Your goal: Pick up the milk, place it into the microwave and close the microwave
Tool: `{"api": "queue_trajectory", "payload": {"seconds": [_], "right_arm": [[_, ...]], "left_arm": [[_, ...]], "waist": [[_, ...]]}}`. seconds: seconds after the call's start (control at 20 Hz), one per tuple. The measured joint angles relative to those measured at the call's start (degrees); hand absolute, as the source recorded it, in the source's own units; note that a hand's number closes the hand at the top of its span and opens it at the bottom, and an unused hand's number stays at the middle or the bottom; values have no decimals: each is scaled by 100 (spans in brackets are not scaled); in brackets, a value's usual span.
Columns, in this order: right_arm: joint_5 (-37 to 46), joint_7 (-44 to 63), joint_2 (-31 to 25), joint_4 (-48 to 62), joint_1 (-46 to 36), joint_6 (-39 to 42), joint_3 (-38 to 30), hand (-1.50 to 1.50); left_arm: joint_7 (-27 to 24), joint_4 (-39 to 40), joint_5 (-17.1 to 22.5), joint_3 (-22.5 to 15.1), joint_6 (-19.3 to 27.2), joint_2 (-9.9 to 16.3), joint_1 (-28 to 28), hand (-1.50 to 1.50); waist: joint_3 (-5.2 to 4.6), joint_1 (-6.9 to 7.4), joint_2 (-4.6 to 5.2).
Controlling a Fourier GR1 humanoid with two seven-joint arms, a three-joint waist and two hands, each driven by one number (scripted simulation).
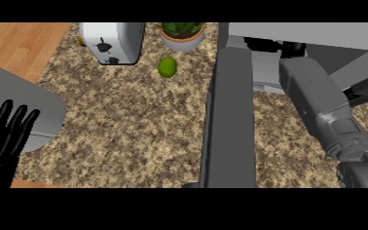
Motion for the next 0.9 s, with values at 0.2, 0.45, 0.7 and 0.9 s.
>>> {"api": "queue_trajectory", "payload": {"seconds": [0.2,0.45,0.7,0.9], "right_arm": [[338,7,-127,177,-39,-660,238,-150],[555,130,-153,345,-140,-1126,382,-150],[593,395,-119,543,-251,-1021,396,-150],[454,377,-2,548,-268,-527,271,-150]], "left_arm": [[-8,25,-181,-54,33,31,-130,-150],[-3,77,-343,-148,43,57,-276,-150],[10,161,-443,-239,46,56,-387,-150],[-22,224,-543,-323,46,29,-451,-150]], "waist": [[-3,84,52],[0,179,98],[7,221,110],[16,205,103]]}}
